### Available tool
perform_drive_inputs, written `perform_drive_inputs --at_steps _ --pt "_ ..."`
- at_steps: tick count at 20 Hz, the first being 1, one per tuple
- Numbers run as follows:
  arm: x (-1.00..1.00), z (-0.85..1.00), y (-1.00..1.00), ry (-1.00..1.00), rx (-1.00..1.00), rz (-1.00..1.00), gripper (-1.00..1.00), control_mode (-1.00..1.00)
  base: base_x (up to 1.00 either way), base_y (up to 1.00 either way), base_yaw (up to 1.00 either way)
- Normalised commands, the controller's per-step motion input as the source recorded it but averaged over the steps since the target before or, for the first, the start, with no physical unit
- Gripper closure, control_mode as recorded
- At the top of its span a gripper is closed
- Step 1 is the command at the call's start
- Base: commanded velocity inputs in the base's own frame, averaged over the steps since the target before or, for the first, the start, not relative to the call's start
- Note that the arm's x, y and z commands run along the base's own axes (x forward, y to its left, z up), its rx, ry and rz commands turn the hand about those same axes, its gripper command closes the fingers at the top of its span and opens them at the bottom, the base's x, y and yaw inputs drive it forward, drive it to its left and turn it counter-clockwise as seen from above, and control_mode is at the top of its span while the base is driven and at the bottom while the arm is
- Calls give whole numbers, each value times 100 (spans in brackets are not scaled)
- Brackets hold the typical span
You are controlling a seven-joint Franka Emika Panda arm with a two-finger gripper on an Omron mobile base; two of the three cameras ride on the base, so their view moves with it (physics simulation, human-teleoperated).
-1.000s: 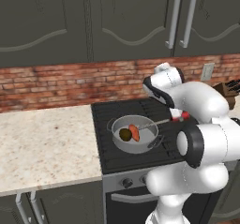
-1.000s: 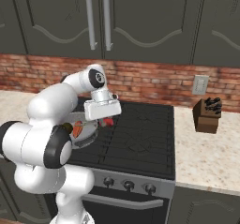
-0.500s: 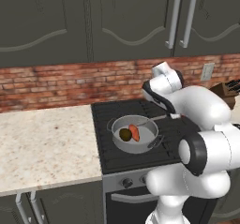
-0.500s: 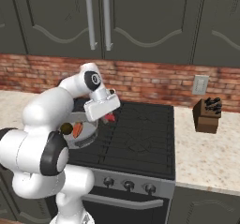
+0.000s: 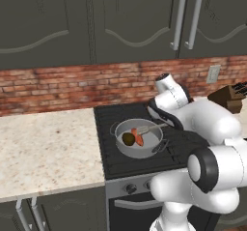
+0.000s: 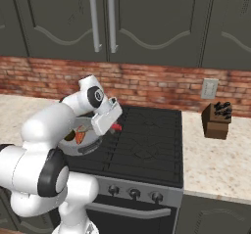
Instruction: Put the avocado and sweet potato in the pot. Retrieve the spatula and lightly stir the vegetables in the pot.
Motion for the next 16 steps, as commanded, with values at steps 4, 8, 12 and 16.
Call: perform_drive_inputs --at_steps 4,8,12,16 --pt "15 -3 0 0 -1 21 100 -100 0 0 0" --pt "2 10 0 0 -1 16 100 -100 0 0 0" --pt "19 7 0 0 0 16 100 -100 0 0 0" --pt "52 0 2 0 0 11 100 -100 0 0 0"
